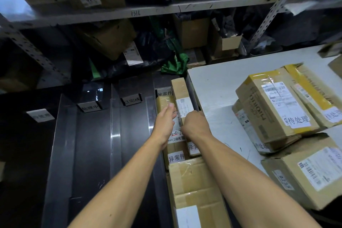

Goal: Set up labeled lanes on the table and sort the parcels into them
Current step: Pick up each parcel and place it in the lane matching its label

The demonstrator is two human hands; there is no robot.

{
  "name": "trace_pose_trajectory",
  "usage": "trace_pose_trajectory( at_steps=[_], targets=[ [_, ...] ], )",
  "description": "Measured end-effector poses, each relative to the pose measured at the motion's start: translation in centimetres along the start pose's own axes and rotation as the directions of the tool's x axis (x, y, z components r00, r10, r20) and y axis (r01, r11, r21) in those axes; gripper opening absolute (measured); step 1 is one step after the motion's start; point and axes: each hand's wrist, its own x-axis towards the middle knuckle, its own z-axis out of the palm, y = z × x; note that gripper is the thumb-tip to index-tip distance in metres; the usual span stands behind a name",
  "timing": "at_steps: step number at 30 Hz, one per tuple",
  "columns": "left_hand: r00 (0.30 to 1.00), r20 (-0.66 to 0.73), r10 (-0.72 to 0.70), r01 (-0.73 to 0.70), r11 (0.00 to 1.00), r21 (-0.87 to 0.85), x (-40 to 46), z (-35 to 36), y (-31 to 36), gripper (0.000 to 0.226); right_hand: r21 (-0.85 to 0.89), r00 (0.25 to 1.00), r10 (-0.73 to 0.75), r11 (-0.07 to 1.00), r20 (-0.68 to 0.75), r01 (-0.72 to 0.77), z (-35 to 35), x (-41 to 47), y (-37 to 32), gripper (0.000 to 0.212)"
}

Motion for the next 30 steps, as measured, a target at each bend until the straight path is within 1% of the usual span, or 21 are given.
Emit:
trace_pose_trajectory(
  at_steps=[3,11,16,20,23,26,28,29,30],
  targets=[
    [1.000,0.001,-0.013,0.013,1.000,0.006,0.0,0.1,-0.3,0.051,0.003,1.000,0.013,1.000,0.007,-0.013,0.0,-0.1,-0.1,0.046],
    [0.999,-0.018,-0.030,0.030,1.000,-0.011,0.3,0.1,-0.4,0.049,-0.046,0.997,0.041,0.998,0.058,-0.039,0.4,-0.1,-0.2,0.047],
    [0.999,-0.022,-0.028,0.028,1.000,-0.003,0.6,0.2,-0.6,0.052,-0.051,0.996,0.003,0.999,0.087,0.001,0.9,0.3,-0.1,0.031],
    [1.000,-0.018,-0.023,0.023,1.000,0.002,0.9,0.2,-0.6,0.052,-0.050,0.992,0.015,0.999,0.124,-0.009,1.2,0.7,-0.2,0.030],
    [0.999,-0.017,-0.028,0.028,1.000,-0.006,1.0,0.2,-0.6,0.052,-0.048,0.987,0.007,0.999,0.163,0.000,1.2,1.1,-0.3,0.023],
    [0.999,-0.021,-0.033,0.033,0.999,-0.005,1.1,0.2,-0.6,0.054,-0.018,0.984,0.001,1.000,0.178,0.002,1.2,1.0,-0.3,0.018],
    [0.999,-0.022,-0.035,0.035,0.999,-0.003,1.1,0.1,-0.6,0.053,-0.011,0.984,0.002,1.000,0.179,0.000,1.2,1.0,-0.3,0.010],
    [0.999,-0.021,-0.036,0.036,0.999,-0.004,1.1,0.0,-0.7,0.053,-0.008,0.984,-0.001,1.000,0.176,0.002,1.2,1.0,-0.3,0.011],
    [0.999,-0.020,-0.036,0.036,0.999,-0.004,1.1,-0.1,-0.7,0.053,-0.009,0.986,0.000,1.000,0.170,0.001,1.1,1.0,-0.3,0.017]
  ],
)
